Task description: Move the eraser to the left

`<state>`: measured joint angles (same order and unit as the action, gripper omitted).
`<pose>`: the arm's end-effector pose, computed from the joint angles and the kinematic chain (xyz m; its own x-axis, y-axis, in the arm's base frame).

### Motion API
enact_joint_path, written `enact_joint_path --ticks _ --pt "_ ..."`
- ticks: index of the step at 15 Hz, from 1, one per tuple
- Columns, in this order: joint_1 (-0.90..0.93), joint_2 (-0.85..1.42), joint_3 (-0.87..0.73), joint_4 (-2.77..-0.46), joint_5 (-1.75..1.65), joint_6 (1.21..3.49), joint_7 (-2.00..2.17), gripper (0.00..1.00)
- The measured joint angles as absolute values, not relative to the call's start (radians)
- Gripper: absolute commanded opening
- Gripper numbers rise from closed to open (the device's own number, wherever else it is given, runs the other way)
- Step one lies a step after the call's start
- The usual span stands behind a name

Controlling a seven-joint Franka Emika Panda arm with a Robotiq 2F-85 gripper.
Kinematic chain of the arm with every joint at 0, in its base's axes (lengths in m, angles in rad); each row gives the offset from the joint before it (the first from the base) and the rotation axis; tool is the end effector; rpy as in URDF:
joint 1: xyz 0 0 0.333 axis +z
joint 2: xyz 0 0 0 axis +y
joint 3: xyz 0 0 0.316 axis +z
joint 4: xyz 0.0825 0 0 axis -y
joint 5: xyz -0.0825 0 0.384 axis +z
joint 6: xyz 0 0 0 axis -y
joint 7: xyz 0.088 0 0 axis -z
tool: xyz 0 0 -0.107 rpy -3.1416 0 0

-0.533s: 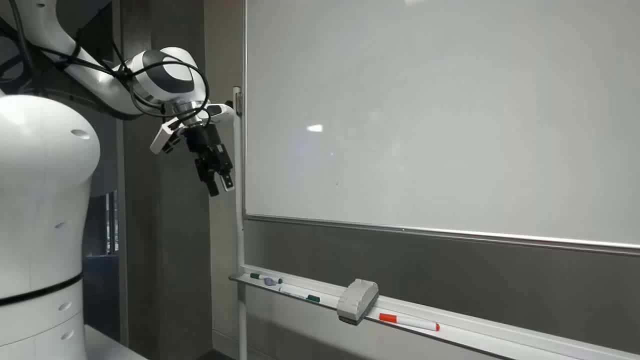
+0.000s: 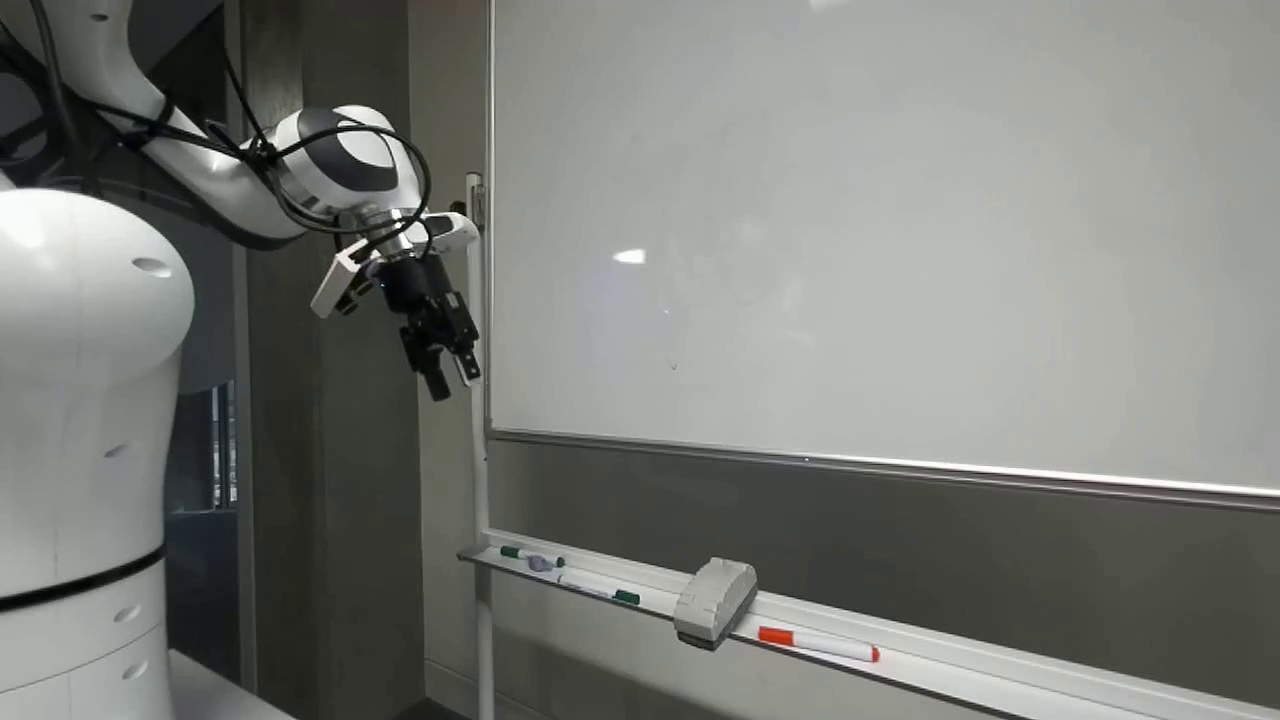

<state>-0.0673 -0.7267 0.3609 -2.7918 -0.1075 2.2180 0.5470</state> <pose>0.3247 0.0837 0.4099 0.9411 -0.2251 0.2521 -0.2833 -0.9322 0.2251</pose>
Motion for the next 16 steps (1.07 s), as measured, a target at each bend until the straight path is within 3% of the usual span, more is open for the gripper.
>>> enact_joint_path --ticks 9,16 --pt "-0.229 -0.420 0.340 -2.794 -0.412 2.595 0.553 1.00" --pt "-0.439 -0.228 0.305 -2.788 -0.647 2.692 0.620 1.00"
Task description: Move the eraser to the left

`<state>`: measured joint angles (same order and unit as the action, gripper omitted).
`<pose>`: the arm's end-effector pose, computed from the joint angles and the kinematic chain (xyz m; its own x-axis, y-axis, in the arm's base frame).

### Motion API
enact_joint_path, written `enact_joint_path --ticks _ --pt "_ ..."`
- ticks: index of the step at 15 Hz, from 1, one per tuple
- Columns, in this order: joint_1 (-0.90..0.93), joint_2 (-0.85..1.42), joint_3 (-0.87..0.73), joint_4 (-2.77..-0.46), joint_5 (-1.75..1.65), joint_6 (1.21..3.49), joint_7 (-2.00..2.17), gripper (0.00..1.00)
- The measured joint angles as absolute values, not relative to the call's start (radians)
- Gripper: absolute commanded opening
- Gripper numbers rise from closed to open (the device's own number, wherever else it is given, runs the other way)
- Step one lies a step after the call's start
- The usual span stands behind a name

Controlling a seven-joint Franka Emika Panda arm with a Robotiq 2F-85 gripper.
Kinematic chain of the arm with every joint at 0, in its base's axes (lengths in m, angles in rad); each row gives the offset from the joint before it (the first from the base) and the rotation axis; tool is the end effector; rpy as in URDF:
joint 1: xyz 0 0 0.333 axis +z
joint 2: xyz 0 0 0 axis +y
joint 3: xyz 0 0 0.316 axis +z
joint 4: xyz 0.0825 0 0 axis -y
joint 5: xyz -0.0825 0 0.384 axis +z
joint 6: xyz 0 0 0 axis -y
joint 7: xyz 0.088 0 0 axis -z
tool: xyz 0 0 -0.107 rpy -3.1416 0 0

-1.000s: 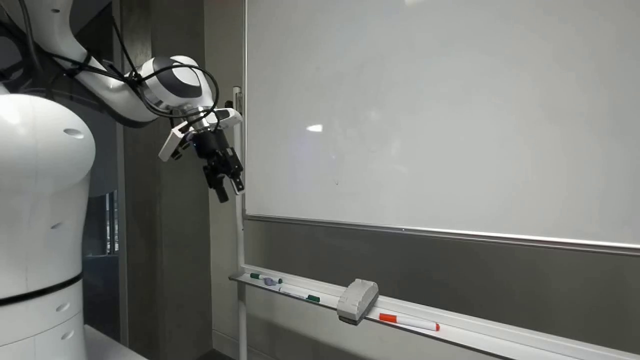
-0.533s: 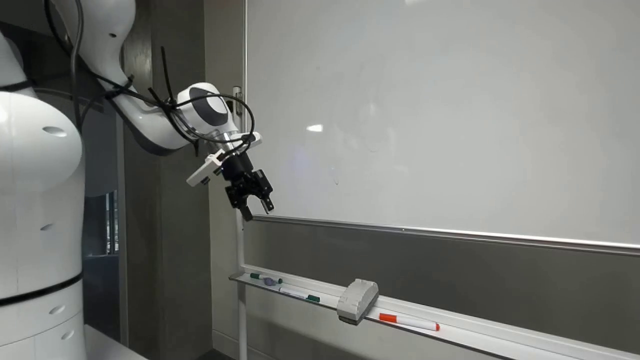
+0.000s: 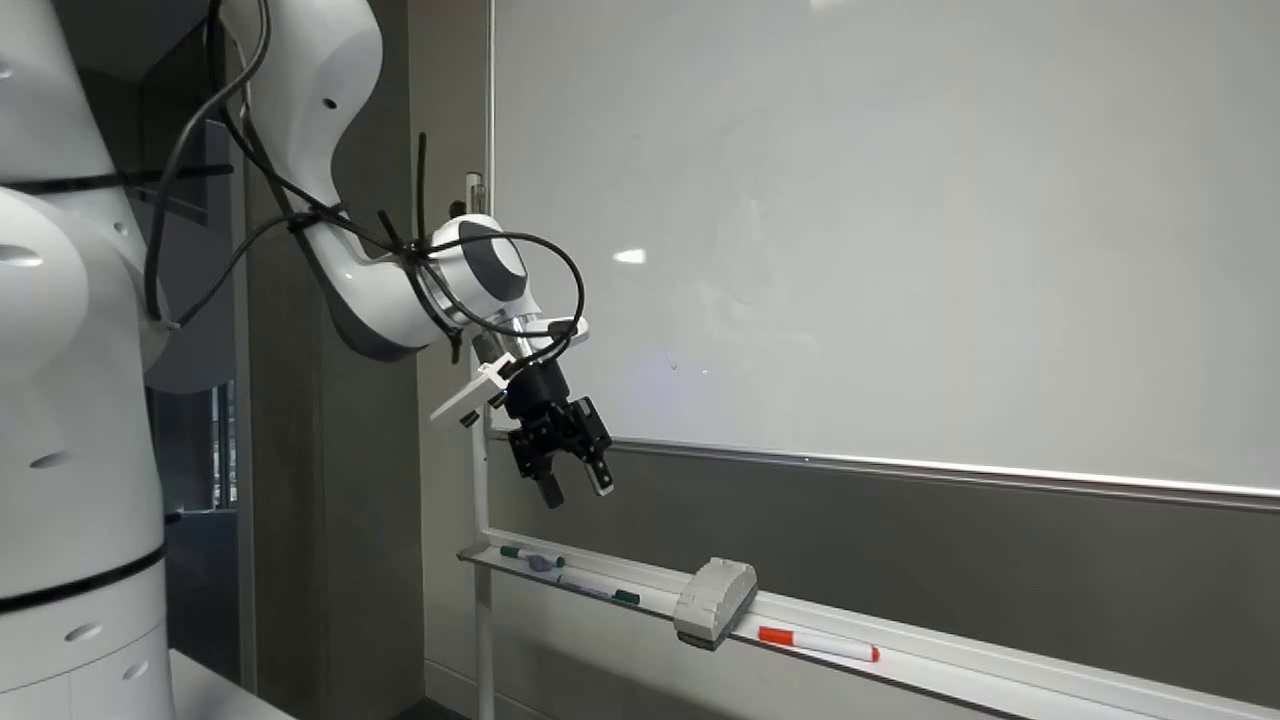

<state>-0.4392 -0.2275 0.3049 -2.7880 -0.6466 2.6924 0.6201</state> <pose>0.3826 -0.0382 0.2805 0.9669 -0.1460 0.2091 -0.2082 -0.9256 0.3163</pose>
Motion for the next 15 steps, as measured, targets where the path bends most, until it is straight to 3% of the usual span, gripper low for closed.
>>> enact_joint_path --ticks 9,15 --pt "-0.453 -0.193 0.304 -2.774 -0.650 2.693 0.624 1.00" --pt "-0.541 -0.010 0.262 -2.702 -0.737 2.719 0.626 1.00"
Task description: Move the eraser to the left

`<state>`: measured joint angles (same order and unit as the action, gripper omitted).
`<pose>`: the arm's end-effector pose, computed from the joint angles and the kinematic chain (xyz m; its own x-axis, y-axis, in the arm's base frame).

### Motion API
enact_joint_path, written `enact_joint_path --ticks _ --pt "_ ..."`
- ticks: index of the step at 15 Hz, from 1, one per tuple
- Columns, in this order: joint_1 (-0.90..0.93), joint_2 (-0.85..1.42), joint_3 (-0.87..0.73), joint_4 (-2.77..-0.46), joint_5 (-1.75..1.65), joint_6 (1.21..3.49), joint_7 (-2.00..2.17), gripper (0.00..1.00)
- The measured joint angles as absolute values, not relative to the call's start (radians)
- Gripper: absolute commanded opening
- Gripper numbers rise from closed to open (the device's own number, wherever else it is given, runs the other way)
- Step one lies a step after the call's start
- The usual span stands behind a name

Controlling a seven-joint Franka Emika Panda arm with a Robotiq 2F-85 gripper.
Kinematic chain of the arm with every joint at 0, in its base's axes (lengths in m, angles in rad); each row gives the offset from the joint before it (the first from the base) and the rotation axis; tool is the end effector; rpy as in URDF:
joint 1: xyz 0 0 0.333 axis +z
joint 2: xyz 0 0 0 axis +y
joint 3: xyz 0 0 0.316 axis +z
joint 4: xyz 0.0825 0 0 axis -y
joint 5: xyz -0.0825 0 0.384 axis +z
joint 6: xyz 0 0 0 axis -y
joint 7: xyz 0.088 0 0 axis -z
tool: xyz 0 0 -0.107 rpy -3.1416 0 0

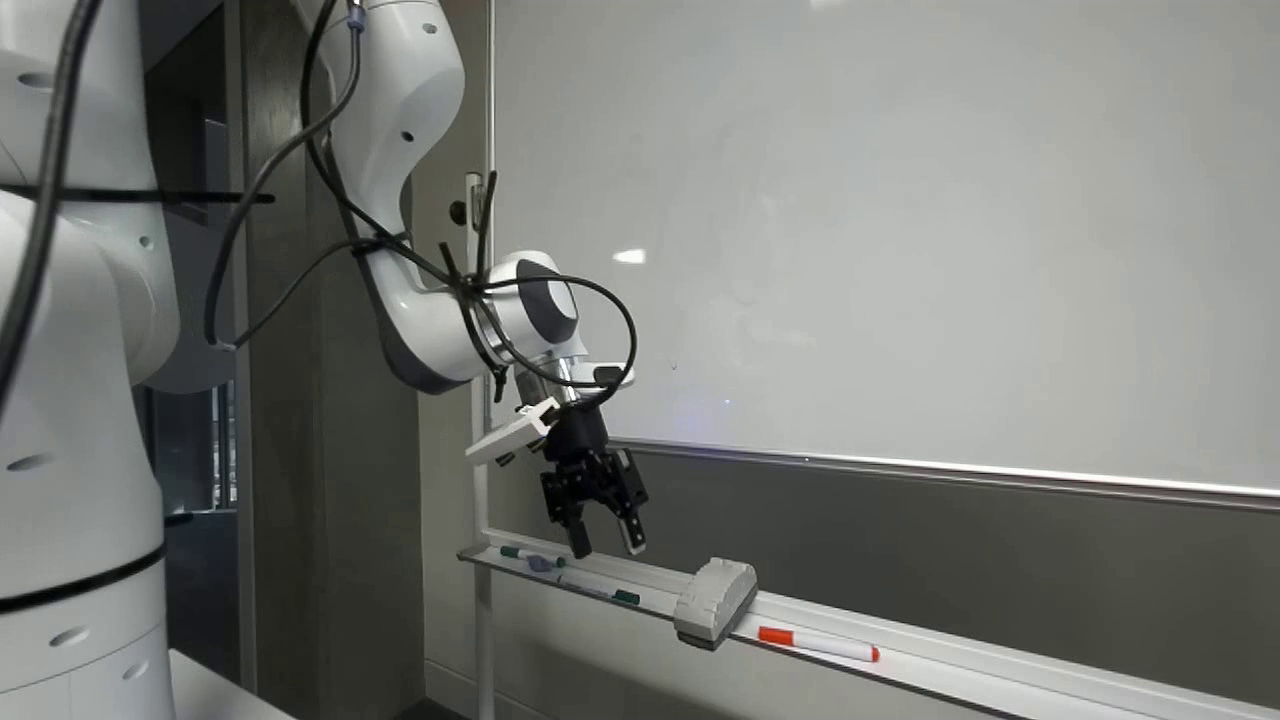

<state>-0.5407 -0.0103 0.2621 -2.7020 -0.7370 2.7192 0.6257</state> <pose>0.3940 -0.0875 0.2311 0.9712 -0.2118 0.1095 -0.2347 -0.9298 0.2836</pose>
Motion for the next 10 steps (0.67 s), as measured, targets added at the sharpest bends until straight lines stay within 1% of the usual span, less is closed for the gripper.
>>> enact_joint_path --ticks 6,10 --pt "-0.579 0.218 0.166 -2.572 -0.836 2.924 0.625 1.00" --pt "-0.566 0.299 0.114 -2.476 -0.906 2.973 0.641 1.00"
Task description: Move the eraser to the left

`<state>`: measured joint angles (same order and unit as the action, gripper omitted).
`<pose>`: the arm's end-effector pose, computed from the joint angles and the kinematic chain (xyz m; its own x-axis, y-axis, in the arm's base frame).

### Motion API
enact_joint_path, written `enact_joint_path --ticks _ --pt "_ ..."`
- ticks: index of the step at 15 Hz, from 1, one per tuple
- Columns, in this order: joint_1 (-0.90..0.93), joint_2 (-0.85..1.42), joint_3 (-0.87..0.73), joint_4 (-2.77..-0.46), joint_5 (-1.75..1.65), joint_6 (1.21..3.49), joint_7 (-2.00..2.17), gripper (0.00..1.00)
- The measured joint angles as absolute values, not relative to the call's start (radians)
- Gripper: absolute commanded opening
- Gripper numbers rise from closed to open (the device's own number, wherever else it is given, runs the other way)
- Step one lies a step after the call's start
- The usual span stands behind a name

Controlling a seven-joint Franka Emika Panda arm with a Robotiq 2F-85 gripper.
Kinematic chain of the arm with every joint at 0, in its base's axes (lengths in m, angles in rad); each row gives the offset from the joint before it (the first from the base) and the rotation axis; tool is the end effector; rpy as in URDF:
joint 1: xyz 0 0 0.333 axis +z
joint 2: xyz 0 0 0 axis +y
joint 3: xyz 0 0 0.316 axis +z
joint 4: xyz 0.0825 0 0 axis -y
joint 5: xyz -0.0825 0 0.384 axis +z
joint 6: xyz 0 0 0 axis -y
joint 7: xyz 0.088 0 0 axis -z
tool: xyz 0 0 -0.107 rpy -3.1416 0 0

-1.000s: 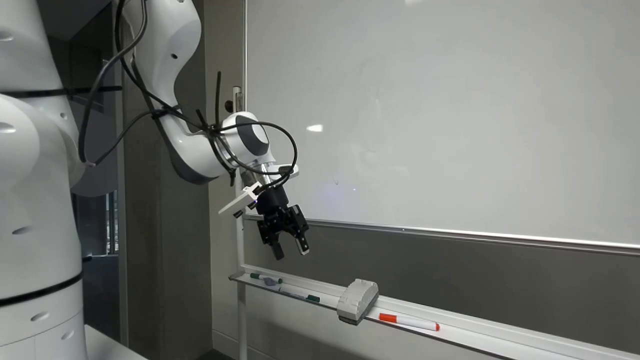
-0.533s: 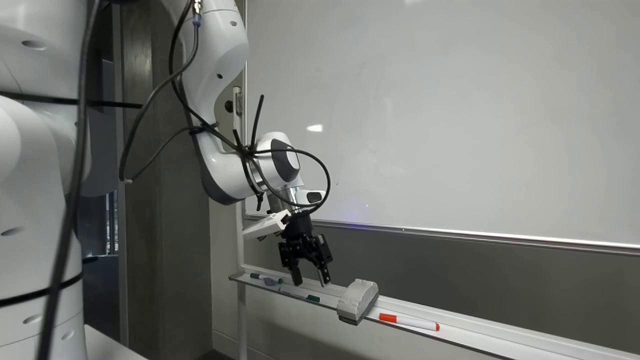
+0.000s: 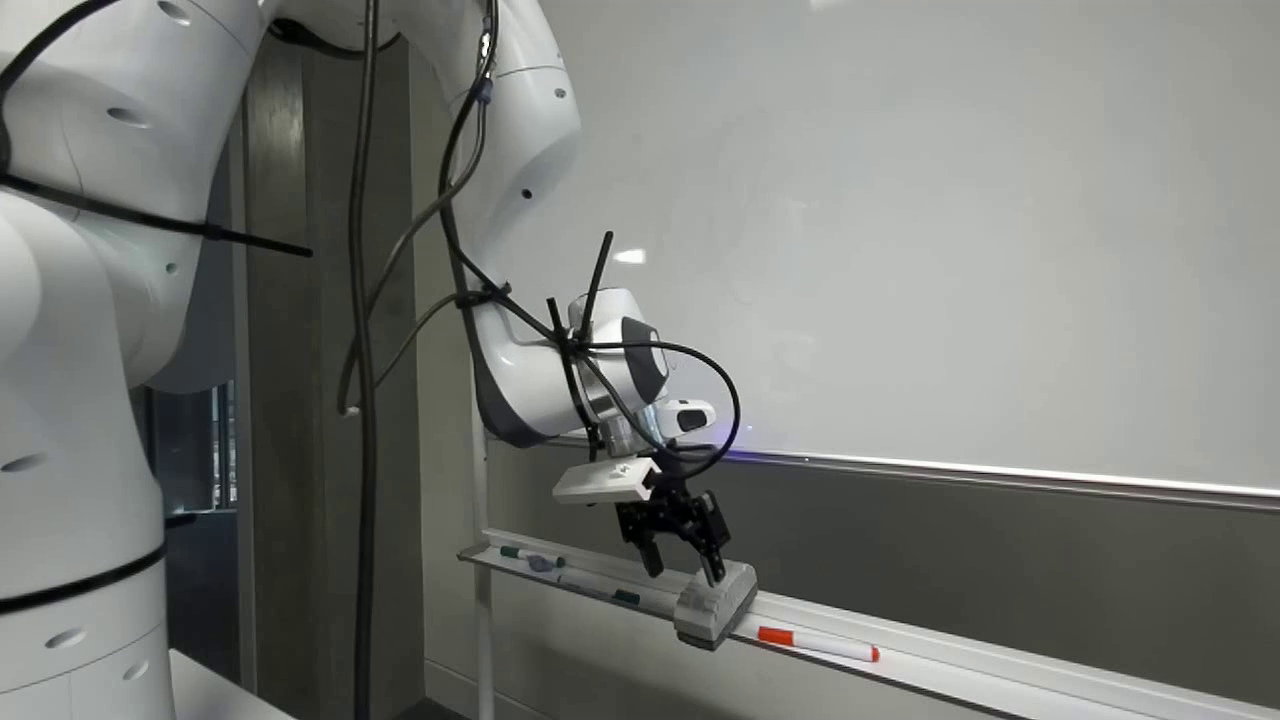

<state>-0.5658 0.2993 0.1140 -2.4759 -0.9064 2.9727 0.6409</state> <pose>0.4474 -0.1541 0.1873 0.9541 -0.1949 0.2275 -0.2336 -0.9594 0.1579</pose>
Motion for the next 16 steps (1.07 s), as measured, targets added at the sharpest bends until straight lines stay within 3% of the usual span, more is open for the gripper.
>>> enact_joint_path --ticks 6,16 --pt "-0.484 0.342 0.025 -2.376 -1.050 3.050 0.804 1.00" --pt "-0.482 0.408 0.024 -2.359 -1.047 3.132 0.815 1.00"
